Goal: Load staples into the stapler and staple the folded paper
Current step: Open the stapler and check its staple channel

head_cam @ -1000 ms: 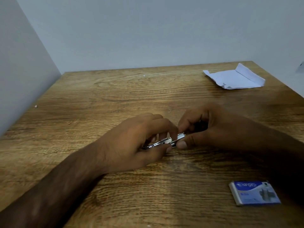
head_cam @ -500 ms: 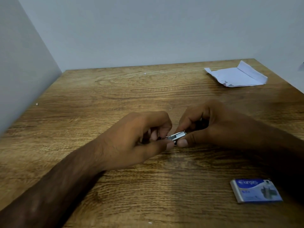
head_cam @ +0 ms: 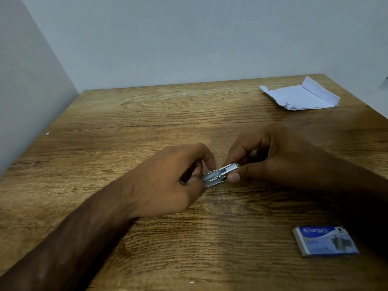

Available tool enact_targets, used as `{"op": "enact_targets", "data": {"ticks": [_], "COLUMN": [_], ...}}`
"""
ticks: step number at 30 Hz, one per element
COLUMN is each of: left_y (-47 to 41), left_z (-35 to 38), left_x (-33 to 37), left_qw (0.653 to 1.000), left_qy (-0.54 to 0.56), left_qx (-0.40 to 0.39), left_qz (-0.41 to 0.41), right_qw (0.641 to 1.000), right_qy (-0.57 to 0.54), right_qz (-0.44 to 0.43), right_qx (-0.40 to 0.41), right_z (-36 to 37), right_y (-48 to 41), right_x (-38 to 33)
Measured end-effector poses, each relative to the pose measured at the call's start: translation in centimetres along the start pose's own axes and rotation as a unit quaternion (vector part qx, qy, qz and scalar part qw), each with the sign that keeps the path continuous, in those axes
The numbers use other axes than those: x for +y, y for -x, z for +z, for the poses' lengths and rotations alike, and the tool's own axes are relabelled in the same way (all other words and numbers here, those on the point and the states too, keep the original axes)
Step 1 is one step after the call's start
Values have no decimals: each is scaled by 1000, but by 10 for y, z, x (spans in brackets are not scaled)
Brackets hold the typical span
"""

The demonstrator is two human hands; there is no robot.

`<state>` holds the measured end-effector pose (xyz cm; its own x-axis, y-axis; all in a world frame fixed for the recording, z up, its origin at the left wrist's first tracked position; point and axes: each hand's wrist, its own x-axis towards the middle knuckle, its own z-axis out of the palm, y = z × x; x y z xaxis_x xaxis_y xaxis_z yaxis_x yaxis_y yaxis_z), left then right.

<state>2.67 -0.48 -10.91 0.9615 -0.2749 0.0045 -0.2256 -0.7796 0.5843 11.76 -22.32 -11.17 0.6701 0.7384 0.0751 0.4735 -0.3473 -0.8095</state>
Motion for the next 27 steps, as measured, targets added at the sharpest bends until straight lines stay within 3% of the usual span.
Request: {"op": "enact_targets", "data": {"ticks": [7,12,16,22,27], "left_y": [-3,-1,4,2,4], "left_z": [-9,-8,-3,3,6], "left_x": [-1,-3,3,5,7], "left_qw": [996,991,970,934,924], "left_qy": [73,113,232,350,375], "left_qx": [-47,-68,-78,-70,-67], "left_qz": [-27,-25,-10,5,38], "right_qw": [998,992,981,977,975], "right_qy": [-48,-58,-79,-113,-93], "right_qz": [-25,-102,-157,-156,-175], "right_qx": [22,46,81,91,98], "right_z": [0,0,0,-1,-2], "right_y": [-1,0,1,2,5], "right_x": [-4,-10,-14,-19,-24]}}
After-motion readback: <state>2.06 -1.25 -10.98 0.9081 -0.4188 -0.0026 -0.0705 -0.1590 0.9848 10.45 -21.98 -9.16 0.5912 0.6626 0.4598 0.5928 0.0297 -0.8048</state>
